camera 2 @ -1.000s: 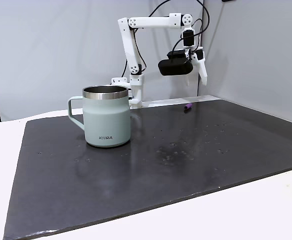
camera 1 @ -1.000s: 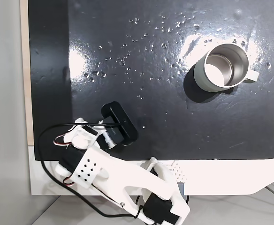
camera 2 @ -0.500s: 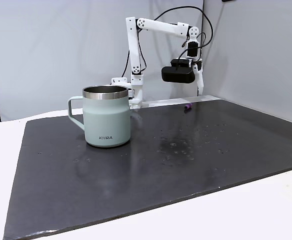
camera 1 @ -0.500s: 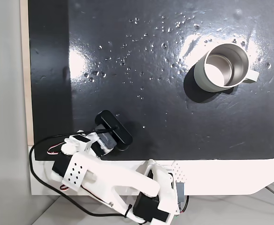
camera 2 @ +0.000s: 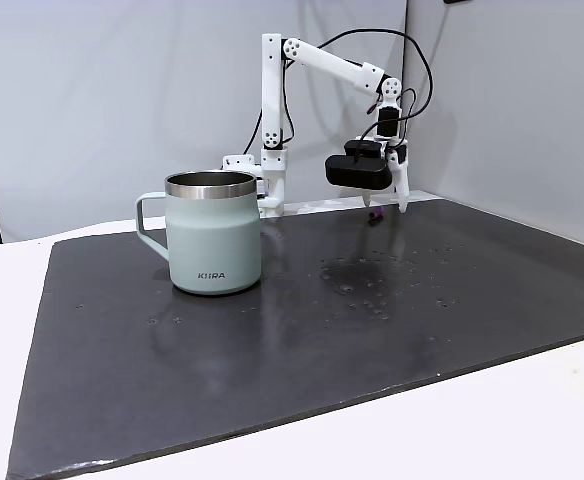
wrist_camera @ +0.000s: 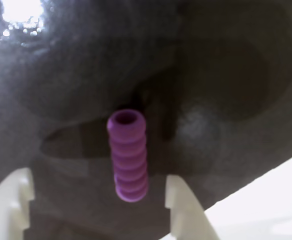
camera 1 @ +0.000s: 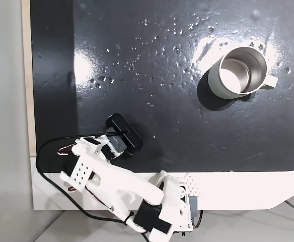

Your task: Grasp a pengrip and put it in the cup.

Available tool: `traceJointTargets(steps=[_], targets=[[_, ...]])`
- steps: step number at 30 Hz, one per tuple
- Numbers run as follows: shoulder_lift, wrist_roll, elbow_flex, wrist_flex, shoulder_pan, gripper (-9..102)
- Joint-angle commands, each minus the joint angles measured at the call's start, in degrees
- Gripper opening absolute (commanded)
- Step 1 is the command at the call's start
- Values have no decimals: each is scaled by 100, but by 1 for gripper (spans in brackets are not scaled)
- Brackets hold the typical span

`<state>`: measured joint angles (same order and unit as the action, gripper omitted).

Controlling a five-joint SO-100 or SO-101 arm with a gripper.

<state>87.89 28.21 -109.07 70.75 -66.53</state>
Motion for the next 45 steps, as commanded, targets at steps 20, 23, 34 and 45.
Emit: traceJointTargets(steps=[20, 23, 34, 45], targets=[[-202, -88, -457, -580, -70, 13], [-229, -220, -457, -598, -53, 6], [70, -527, -448, -475, 378, 0], [1107, -1477, -88, 457, 2276, 0]])
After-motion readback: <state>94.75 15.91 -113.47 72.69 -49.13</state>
